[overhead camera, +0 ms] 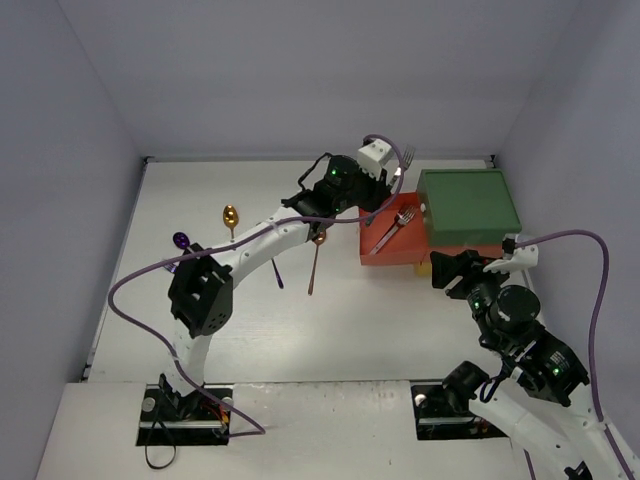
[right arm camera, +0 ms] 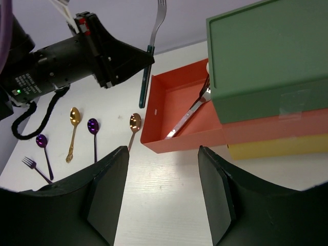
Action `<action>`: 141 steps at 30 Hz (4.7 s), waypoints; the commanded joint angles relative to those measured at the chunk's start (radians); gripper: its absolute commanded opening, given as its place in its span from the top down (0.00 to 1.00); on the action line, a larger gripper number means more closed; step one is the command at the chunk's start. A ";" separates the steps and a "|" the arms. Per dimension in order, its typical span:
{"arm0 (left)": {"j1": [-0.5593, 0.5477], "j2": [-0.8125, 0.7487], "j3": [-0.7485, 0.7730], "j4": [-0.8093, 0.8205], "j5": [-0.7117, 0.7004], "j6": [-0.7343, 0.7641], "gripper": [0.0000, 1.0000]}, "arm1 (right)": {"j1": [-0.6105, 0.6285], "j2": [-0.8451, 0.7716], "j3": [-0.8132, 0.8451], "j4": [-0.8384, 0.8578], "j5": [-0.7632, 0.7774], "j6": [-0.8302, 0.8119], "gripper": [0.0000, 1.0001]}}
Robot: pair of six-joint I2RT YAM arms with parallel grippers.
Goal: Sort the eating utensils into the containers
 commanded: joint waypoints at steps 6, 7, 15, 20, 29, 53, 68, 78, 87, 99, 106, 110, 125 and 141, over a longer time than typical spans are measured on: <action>-0.033 0.072 0.101 0.150 -0.143 -0.193 1.00 | -0.004 -0.022 -0.013 -0.003 0.028 -0.002 0.46; -0.036 0.073 0.091 0.150 -0.169 -0.211 1.00 | -0.004 -0.025 -0.013 -0.005 0.030 -0.002 0.46; -0.063 0.090 0.062 0.147 -0.180 -0.236 1.00 | -0.004 -0.046 -0.007 -0.029 0.051 -0.005 0.45; -0.072 0.085 0.001 0.144 -0.164 -0.198 0.99 | -0.005 -0.052 -0.009 -0.039 0.058 0.000 0.45; -0.072 0.090 -0.012 0.059 -0.189 -0.114 0.99 | -0.004 -0.051 -0.005 -0.044 0.051 0.009 0.45; -0.088 -0.031 0.096 -0.215 -0.413 -0.103 0.45 | -0.004 -0.013 0.035 -0.062 0.049 -0.006 0.44; 0.293 -0.597 -0.601 -0.471 -0.675 -0.524 0.25 | -0.004 0.093 0.077 -0.062 -0.019 -0.032 0.42; 0.585 -0.651 -0.852 -0.472 -0.584 -0.672 0.33 | -0.004 0.087 0.063 -0.062 -0.036 -0.028 0.41; 0.713 -0.549 -0.911 -0.407 -0.534 -0.792 0.41 | -0.004 0.069 0.048 -0.062 -0.045 -0.028 0.41; 0.768 -0.422 -0.881 -0.390 -0.534 -0.840 0.53 | -0.004 0.049 0.036 -0.066 -0.056 -0.029 0.40; 0.817 -0.380 -0.891 -0.387 -0.522 -0.854 0.58 | -0.004 0.054 0.039 -0.069 -0.057 -0.027 0.40; 0.829 -0.364 -0.908 -0.400 -0.530 -0.880 0.61 | -0.004 0.051 0.039 -0.071 -0.059 -0.024 0.40; 0.851 -0.294 -0.887 -0.510 -0.499 -0.879 0.94 | -0.004 0.041 0.040 -0.081 -0.054 -0.010 0.39; 0.842 -0.725 -0.893 -0.580 -0.500 -0.687 1.00 | -0.004 0.018 0.055 -0.092 -0.051 0.009 0.39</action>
